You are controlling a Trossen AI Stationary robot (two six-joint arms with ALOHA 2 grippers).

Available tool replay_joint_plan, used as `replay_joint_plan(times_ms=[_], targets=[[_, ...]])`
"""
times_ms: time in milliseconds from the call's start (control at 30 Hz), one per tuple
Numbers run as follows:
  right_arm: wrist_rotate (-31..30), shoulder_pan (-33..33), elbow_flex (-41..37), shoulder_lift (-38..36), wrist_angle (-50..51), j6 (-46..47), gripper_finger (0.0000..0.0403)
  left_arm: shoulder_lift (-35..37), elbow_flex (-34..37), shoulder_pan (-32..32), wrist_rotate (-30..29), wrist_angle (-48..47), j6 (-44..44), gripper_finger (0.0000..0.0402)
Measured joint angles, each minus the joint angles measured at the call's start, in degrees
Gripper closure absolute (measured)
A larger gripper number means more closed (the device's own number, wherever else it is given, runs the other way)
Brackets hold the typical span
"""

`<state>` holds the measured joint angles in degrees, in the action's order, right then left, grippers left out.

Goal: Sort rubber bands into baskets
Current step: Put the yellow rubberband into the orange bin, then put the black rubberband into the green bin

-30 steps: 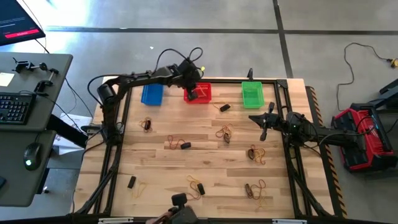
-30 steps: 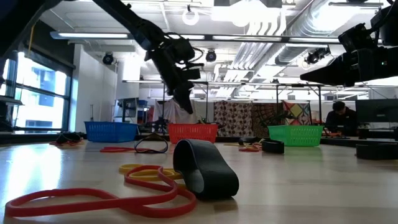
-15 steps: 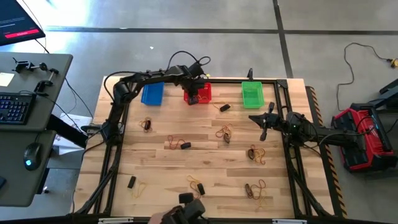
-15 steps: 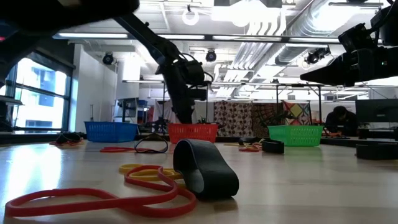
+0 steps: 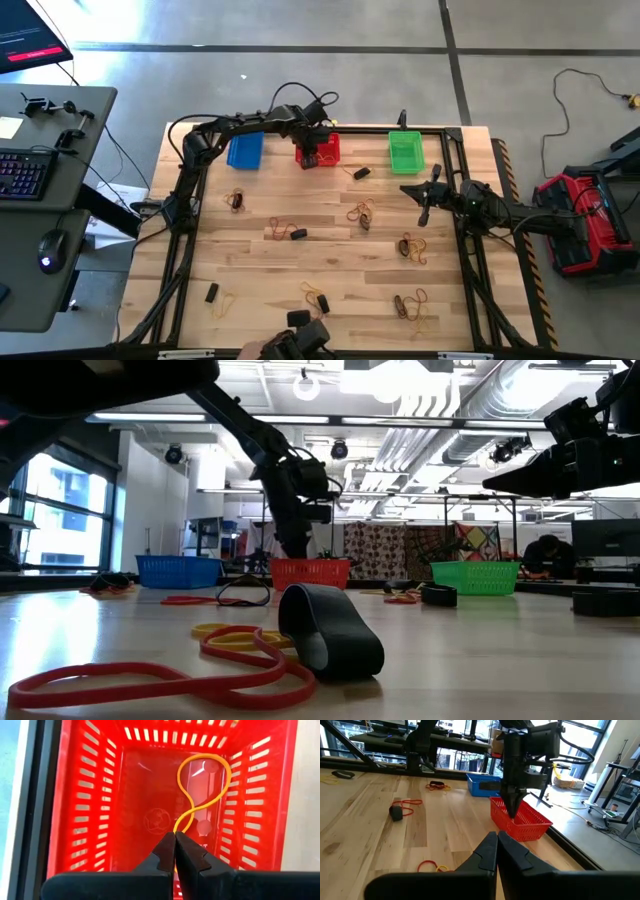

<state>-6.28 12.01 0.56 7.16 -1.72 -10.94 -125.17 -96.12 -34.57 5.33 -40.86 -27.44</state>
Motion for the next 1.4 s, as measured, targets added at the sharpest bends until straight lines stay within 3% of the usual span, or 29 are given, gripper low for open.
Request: replay_joint_plan(times_ms=[367,533,1067,1400], targets=[[0.02,0.00,0.00,0.00,-0.02,0.00,0.0403,-1.02,0.02,-0.68,-0.42,-1.26,-0.68,0.0401],[0.02,0.00,0.00,0.00,0.00,0.00,0.0403,-1.02,0.02,-0.68,-4.04,-1.36,-1.60,0.0399],[0.02,-0.02,0.02,0.00,0.00,0.00,0.0403,-0.58,0.07,-0.59,-6.04,-1.77,-2.86,0.0334],[0.01,-0.02,0.00,0.00,-0.01,0.00,0.0403,-0.10,0.07,-0.59,-6.06,-1.03,-2.21,0.0329]])
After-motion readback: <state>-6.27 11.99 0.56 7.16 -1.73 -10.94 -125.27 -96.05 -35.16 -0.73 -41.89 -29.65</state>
